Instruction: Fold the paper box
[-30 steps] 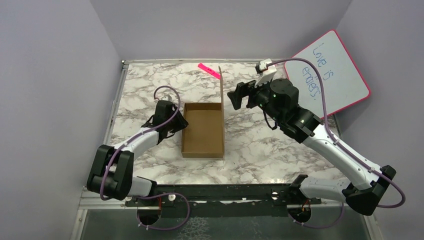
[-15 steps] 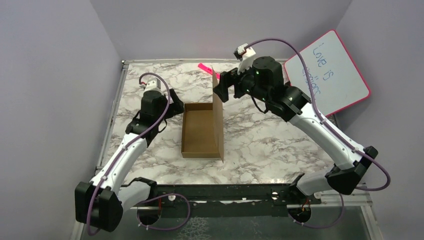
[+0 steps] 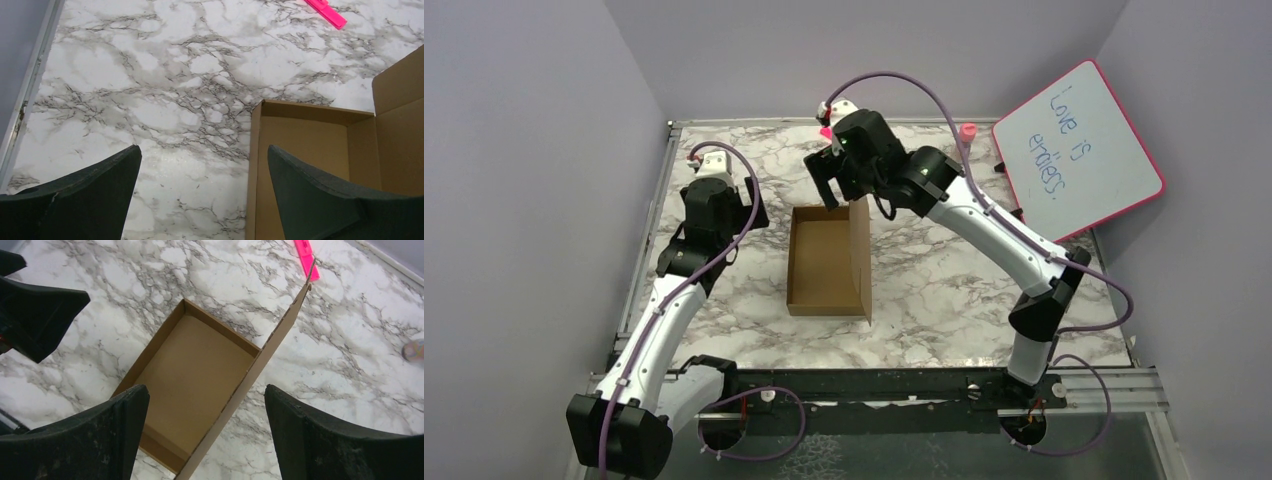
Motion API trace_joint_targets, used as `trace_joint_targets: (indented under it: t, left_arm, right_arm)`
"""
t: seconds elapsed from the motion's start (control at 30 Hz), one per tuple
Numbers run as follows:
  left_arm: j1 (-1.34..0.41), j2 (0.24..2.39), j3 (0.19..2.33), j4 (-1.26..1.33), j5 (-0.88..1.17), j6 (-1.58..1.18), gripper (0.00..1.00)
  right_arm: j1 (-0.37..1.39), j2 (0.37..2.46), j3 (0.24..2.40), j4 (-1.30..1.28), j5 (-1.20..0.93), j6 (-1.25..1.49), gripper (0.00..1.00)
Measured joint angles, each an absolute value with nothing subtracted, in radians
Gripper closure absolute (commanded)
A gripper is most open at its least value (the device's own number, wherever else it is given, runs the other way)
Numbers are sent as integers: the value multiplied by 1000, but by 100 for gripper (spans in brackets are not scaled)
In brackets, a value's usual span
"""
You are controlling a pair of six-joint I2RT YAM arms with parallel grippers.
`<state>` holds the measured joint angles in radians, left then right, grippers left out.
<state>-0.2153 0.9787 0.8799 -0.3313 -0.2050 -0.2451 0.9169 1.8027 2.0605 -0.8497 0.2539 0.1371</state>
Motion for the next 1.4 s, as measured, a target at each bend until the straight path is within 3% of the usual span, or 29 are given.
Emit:
trace_joint_targets:
  t: [0.2, 0.43, 0.57, 0.9, 1.4]
  left_arm:
    - [-216, 966, 875, -352, -227, -217, 3]
    - [-216, 952, 875, -361, -229, -212, 3]
    - [-216, 952, 873, -362, -229, -212, 3]
    - [-216, 952, 871, -363, -229, -212, 3]
    - [-216, 946, 867, -365, -228, -191, 3]
  right_arm:
    - [986, 1897, 2173, -973, 459, 121, 29]
    - [1005, 1922, 2188, -1015, 594, 81, 79]
    - [1005, 1921, 2174, -997, 612, 51, 96]
    - [999, 1876, 2033, -863, 583, -191, 98]
    - [816, 1795, 1954, -738, -55, -625, 98]
